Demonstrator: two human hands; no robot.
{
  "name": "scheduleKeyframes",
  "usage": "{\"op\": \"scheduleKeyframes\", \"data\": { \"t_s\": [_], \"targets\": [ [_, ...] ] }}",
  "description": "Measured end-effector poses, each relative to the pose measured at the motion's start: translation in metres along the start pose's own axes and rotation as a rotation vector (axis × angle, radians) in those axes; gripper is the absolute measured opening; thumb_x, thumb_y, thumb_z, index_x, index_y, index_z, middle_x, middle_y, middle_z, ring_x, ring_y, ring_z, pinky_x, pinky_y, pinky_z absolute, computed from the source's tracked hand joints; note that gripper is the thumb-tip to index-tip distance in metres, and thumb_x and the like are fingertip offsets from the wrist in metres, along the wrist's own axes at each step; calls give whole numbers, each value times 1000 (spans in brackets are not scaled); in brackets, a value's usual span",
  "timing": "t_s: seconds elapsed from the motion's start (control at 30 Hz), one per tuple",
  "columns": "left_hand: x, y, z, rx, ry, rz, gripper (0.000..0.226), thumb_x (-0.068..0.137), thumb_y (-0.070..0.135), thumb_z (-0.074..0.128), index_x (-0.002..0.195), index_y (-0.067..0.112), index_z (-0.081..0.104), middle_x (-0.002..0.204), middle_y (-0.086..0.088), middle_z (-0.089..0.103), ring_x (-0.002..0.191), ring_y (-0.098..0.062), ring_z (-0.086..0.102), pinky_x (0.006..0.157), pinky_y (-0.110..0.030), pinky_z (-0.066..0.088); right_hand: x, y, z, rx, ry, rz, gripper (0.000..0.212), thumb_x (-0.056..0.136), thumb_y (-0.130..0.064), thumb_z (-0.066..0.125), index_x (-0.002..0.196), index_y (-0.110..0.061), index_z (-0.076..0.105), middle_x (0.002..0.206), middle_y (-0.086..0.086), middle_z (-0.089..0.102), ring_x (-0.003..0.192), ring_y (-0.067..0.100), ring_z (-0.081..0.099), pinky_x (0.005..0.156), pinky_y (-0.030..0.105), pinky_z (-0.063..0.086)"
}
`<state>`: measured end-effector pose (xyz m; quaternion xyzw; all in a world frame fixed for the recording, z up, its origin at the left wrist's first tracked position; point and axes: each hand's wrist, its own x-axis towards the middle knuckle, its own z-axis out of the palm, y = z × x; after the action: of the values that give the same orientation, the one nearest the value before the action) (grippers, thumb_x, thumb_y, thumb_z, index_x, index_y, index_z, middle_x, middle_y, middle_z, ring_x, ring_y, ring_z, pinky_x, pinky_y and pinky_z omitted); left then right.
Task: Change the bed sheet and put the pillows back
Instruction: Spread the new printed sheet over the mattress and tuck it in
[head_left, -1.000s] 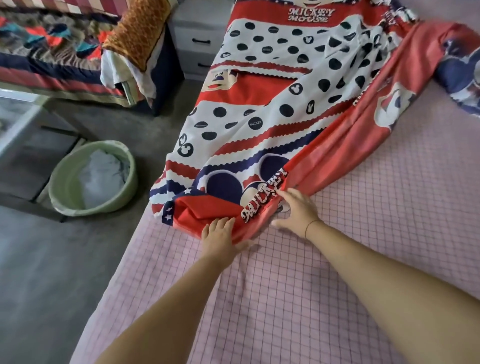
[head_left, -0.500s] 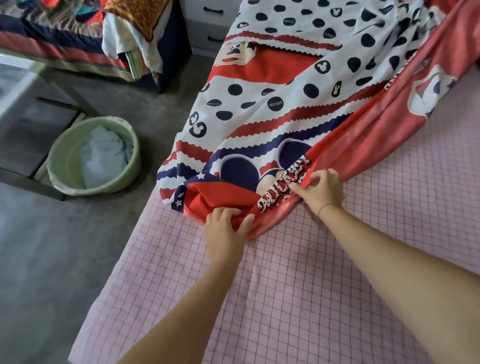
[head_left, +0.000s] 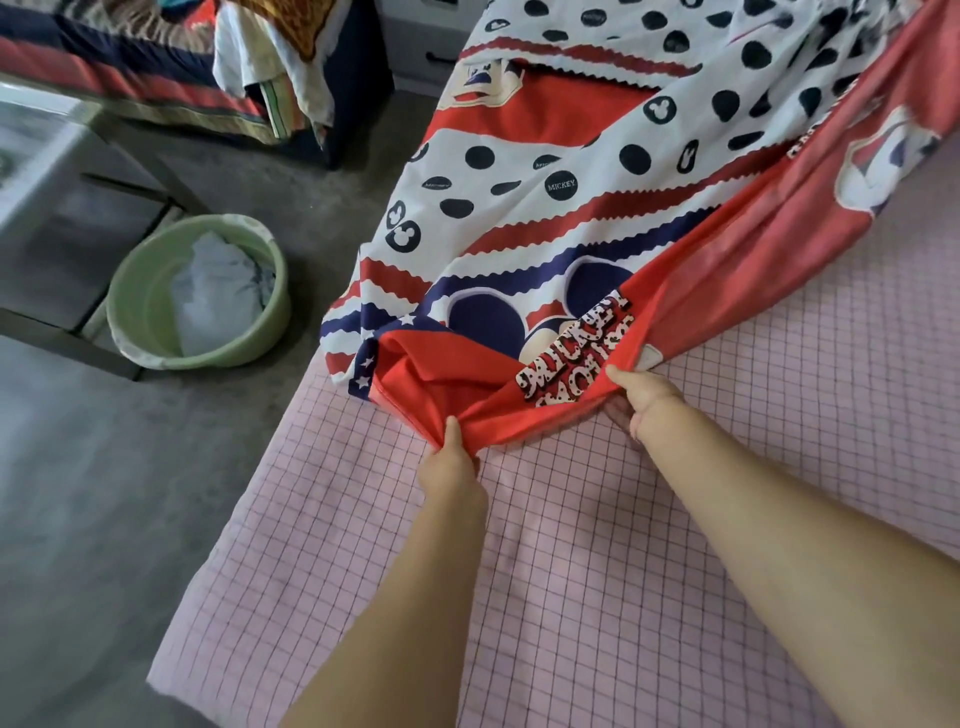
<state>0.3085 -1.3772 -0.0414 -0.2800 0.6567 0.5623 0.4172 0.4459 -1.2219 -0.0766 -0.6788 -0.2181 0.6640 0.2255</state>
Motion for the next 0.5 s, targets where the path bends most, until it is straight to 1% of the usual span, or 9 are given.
{"op": "scheduleKeyframes", "data": {
  "t_s": [0.1,0.17,0.23,0.27,0.33,0.37,0.4,0.47,0.5],
  "targets": [
    [-5,-2,-17,-45,-50,16,36,95,28,61,116,-1,56,81,-7,57,71,-14,57,78,-29,54,-38,15,-29,256,-102,34,7,93,-16,61,94,-22,60,93,-2,64,85,13,60,74,28,51],
    [-11,-5,-27,-81,-109,4,40,95,28,60,120,-3,54,81,-8,58,71,-15,58,77,-31,55,-68,35,-51,401,-148,35,5,95,-17,57,97,-21,60,94,-3,62,88,12,57,78,28,47],
    [-21,-8,-37,-140,-148,-3,46,96,27,59,129,-4,51,84,-9,60,74,-16,59,79,-32,53,-95,52,-71,520,-165,48,6,95,-21,55,98,-20,60,93,-4,61,87,11,55,77,27,45],
    [-28,-8,-42,-165,-167,-10,47,96,27,58,131,-3,49,89,-9,62,79,-18,62,78,-32,53,-108,59,-79,572,-169,49,8,96,-23,54,98,-19,61,92,-4,64,88,10,57,77,27,45],
    [-42,-12,-54,-204,-188,-31,48,98,30,54,135,0,47,117,-14,65,106,-27,64,81,-31,52,-134,68,-94,669,-198,31,14,94,-24,54,97,-17,66,87,-4,72,85,12,65,77,29,50],
    [-48,-14,-61,-218,-195,-37,48,99,32,51,136,2,46,130,-16,60,118,-28,59,85,-32,49,-145,72,-101,691,-230,8,14,89,-23,59,94,-16,70,87,-2,74,82,13,70,76,30,55],
    [-53,-18,-67,-228,-203,-47,48,100,34,49,137,4,45,135,-17,56,121,-27,57,88,-34,48,-155,75,-106,699,-267,-7,14,80,-23,69,90,-14,74,91,0,75,81,14,72,74,32,59],
    [-64,-26,-82,-238,-208,-56,48,100,38,47,137,8,46,135,-16,57,118,-27,58,87,-36,52,-170,77,-114,691,-341,-43,46,47,-25,94,88,-12,78,100,6,75,86,20,73,71,38,60],
    [-68,-30,-91,-234,-201,-53,48,100,39,48,137,9,47,133,-15,58,116,-27,59,82,-36,57,-176,78,-119,671,-356,-51,58,41,-31,96,92,-13,78,105,8,74,88,22,73,71,41,60]
  ]
}}
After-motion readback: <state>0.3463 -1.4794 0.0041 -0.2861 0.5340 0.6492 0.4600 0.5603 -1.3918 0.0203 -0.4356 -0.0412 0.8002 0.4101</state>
